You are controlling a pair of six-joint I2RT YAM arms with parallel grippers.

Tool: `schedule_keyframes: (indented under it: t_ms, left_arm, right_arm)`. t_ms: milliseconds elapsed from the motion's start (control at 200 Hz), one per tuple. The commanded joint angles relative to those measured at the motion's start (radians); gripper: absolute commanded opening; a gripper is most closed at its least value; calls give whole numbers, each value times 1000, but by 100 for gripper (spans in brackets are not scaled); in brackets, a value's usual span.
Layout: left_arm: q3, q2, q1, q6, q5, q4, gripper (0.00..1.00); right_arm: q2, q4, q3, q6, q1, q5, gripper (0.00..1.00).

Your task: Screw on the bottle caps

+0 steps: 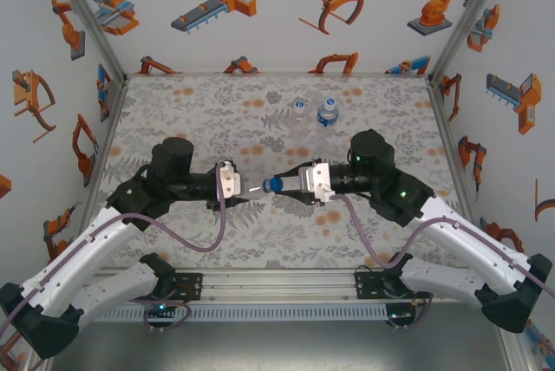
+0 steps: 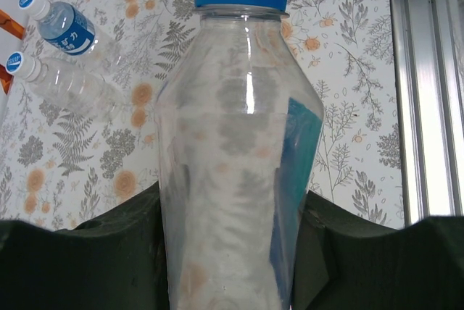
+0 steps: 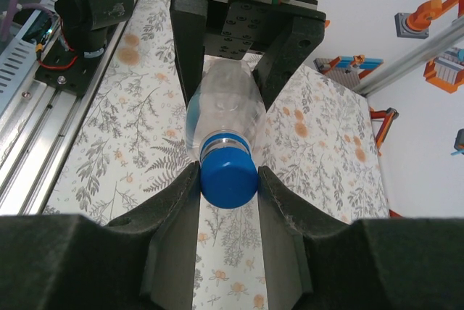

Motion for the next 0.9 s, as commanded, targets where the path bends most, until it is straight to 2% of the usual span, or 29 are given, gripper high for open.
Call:
schedule_keyframes:
  t_ms: [0,225,896]
  left_arm:
    - [29,9,-5,-39,26,47,0]
    - [28,16,-6,-37,31,46,0]
    - [41,36,-5,-97,89,67,0]
  right_arm:
    - [2,-12,11,-8,17,-6,0]
    - [-13,-5,-1,-21,23,82,0]
    - [30,67,-33,66,42,117,0]
